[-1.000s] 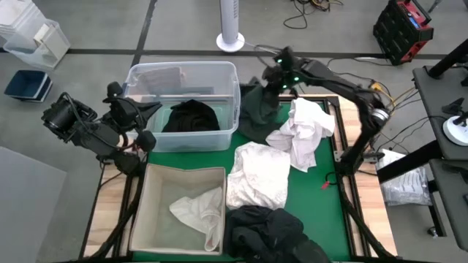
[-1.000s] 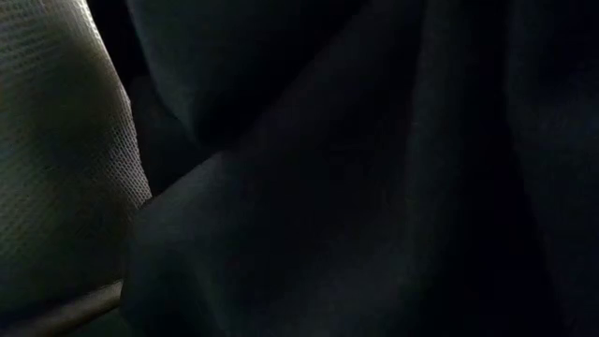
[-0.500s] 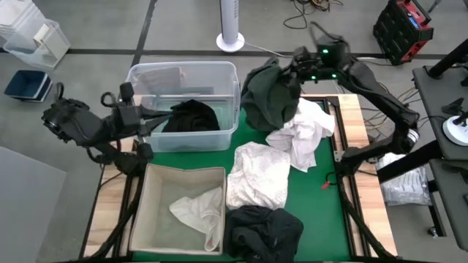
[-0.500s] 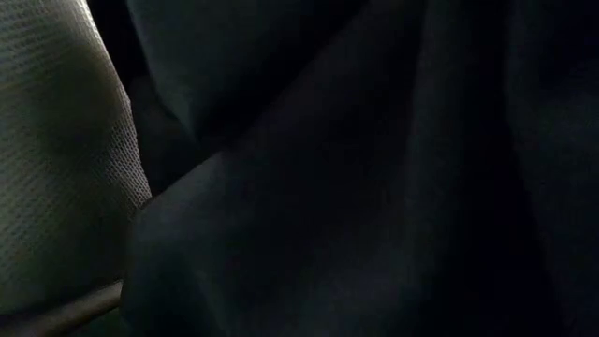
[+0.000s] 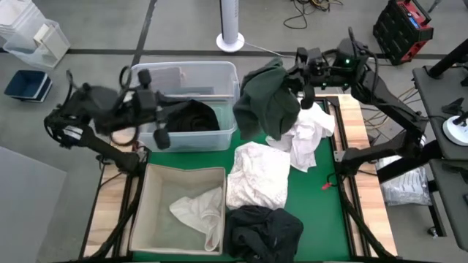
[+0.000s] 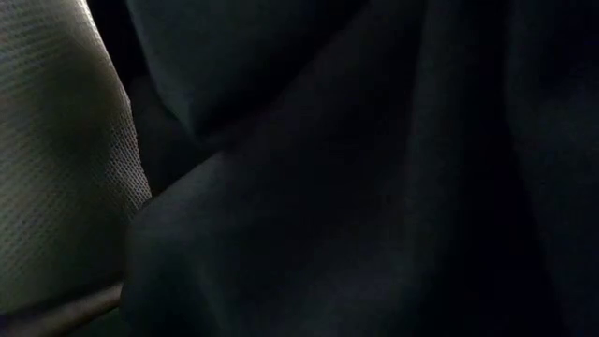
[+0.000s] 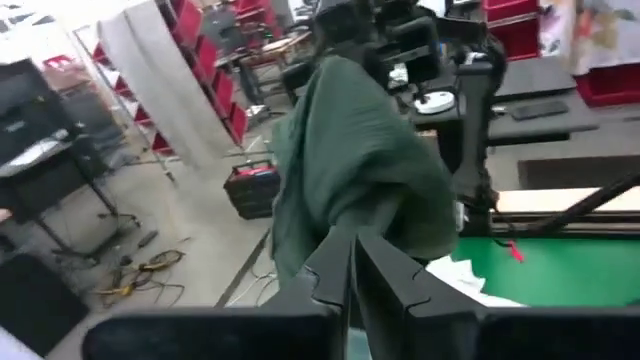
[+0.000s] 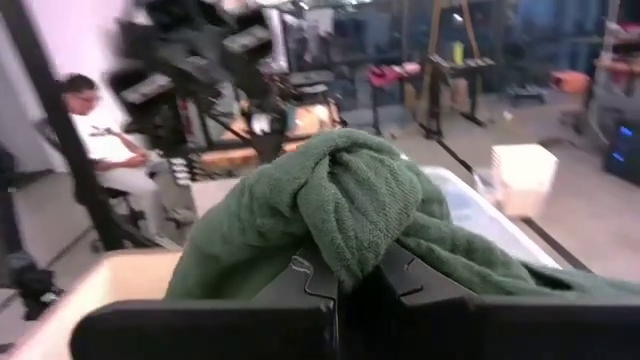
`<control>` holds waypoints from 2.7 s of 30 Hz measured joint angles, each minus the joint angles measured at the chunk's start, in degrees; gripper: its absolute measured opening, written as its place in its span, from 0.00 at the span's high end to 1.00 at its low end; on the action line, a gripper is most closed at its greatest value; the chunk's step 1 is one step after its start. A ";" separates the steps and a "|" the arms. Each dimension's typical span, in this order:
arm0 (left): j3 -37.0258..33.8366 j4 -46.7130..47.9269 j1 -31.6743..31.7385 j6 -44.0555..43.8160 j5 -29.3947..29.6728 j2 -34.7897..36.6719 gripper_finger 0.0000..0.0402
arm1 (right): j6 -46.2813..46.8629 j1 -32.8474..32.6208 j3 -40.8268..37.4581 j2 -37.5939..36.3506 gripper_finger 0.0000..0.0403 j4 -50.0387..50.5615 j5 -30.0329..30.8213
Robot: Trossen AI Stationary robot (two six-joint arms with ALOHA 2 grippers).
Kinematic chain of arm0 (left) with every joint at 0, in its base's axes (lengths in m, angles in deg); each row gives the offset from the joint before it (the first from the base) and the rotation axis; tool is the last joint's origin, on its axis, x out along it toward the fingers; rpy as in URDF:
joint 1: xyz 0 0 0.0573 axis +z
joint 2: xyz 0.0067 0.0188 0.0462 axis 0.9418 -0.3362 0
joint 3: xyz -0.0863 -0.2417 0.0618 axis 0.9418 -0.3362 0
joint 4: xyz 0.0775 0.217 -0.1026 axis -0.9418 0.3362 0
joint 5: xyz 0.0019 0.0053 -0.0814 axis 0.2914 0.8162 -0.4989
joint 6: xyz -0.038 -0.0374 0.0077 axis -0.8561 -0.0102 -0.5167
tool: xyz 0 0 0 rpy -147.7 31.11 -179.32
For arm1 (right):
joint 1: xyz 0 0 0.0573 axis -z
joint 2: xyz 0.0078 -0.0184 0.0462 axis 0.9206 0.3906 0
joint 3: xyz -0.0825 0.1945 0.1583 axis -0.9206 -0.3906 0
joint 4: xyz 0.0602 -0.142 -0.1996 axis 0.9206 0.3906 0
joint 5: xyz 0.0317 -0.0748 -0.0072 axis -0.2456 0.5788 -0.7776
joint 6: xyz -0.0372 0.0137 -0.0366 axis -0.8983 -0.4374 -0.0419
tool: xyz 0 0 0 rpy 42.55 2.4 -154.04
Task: Sort clothes
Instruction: Put the green polo shirt into the transparent bin
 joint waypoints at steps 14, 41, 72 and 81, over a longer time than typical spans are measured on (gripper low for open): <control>0.00 -4.72 13.84 1.05 -19.14 -5.13 0.50 | 0.30 -7.68 0.68 2.57 0.98 -8.75 2.44; 0.02 -11.89 21.97 3.12 -29.35 -17.22 0.47 | -0.11 -9.47 7.25 9.09 0.98 -8.77 1.72; 23.45 15.29 30.73 11.37 6.54 -10.26 0.99 | 0.35 -6.51 7.19 7.07 0.67 16.71 8.54; 22.59 33.46 36.18 -1.29 -2.54 -11.29 0.99 | 0.38 -6.51 7.19 7.09 0.69 16.80 10.61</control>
